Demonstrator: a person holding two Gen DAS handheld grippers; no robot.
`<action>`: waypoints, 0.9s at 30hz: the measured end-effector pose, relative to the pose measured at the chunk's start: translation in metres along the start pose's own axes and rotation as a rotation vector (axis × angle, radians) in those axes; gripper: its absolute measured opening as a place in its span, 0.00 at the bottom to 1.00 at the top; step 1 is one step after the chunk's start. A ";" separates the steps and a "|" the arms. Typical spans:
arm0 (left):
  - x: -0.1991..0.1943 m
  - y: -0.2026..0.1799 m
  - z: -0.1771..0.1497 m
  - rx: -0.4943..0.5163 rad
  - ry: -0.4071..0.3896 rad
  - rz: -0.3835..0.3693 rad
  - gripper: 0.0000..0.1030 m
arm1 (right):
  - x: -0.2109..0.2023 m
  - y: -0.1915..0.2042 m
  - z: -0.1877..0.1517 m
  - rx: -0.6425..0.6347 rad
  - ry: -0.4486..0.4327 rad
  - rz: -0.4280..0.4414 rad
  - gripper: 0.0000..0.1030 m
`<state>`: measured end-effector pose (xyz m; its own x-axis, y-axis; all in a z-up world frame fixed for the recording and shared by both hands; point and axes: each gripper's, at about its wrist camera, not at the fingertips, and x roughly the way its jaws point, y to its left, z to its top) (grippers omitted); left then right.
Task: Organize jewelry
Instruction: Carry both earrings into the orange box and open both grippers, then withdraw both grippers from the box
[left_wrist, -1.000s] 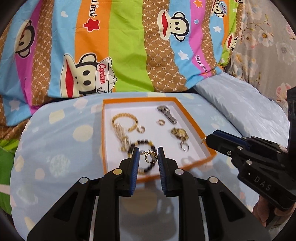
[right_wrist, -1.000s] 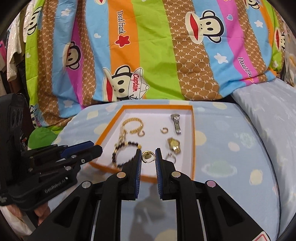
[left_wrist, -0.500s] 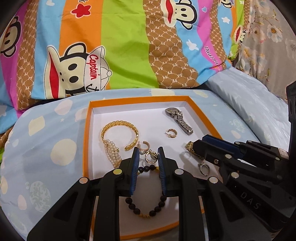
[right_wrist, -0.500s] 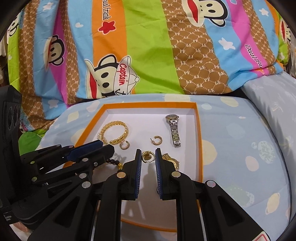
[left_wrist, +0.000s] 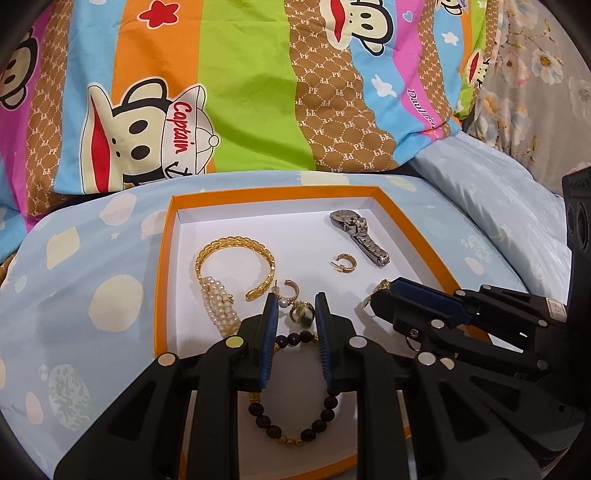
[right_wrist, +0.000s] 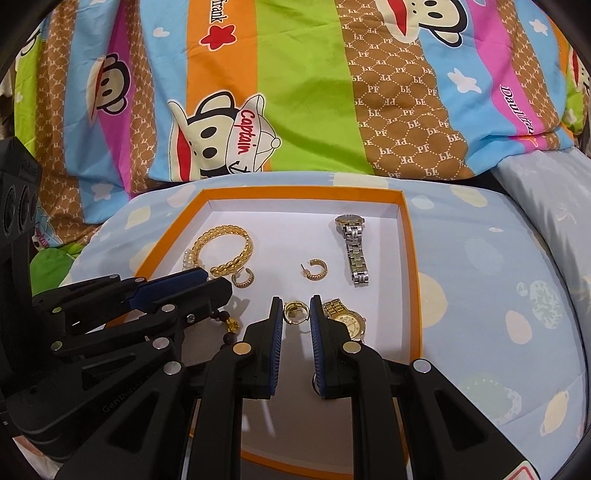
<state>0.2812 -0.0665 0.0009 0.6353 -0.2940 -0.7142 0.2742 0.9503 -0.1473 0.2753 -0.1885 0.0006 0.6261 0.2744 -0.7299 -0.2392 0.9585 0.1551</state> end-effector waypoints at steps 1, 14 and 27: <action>0.000 0.000 0.000 0.000 -0.004 -0.003 0.19 | 0.000 0.000 0.000 0.001 -0.002 0.000 0.14; -0.012 0.016 0.004 -0.078 -0.067 0.013 0.33 | -0.011 -0.009 0.001 0.034 -0.053 -0.012 0.21; -0.046 0.022 -0.020 -0.104 -0.132 0.120 0.33 | -0.049 -0.002 -0.022 0.053 -0.110 -0.060 0.33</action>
<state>0.2435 -0.0301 0.0172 0.7500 -0.1822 -0.6359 0.1192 0.9828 -0.1410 0.2286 -0.2055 0.0211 0.7164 0.2201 -0.6621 -0.1607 0.9755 0.1504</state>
